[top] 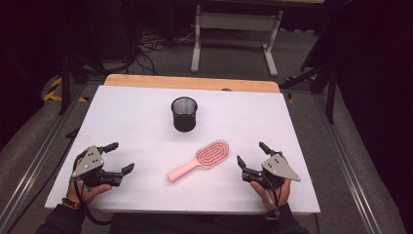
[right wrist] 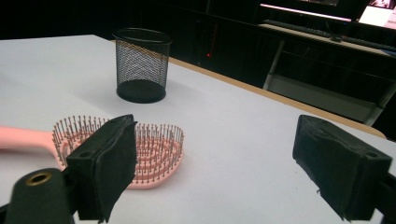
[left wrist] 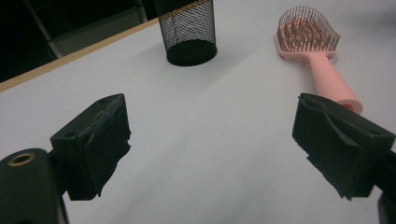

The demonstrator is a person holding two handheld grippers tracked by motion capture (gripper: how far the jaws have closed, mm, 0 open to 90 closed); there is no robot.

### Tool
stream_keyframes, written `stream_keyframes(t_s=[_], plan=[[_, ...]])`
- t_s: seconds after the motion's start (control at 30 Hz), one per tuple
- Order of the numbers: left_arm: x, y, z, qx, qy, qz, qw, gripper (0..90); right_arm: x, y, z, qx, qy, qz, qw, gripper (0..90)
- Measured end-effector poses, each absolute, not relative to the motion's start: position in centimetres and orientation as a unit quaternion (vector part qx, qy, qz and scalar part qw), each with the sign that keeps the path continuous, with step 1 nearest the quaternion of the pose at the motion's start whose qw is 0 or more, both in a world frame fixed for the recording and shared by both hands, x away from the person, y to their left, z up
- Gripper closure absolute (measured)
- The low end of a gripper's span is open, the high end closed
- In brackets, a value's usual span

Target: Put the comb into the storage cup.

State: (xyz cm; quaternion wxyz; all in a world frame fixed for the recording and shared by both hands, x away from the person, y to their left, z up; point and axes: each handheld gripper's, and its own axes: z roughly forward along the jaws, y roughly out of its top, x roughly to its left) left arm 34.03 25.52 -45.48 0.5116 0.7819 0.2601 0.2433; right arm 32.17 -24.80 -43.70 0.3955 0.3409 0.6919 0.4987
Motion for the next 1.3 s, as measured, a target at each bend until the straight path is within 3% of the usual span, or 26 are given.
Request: stream_keyframes(t_s=[0.87,1.3], plan=[[34.0,24.2,-45.5,0.799,0.257,0.219,0.497,14.3,32.1,-24.9,-43.4,0.346,0.686,0.493,0.408,15.3],[35.7,21.3,-42.7,0.835,0.259,0.175,0.452,13.8,32.6,-25.3,-43.4,0.348,0.693,0.480,0.411,15.4]])
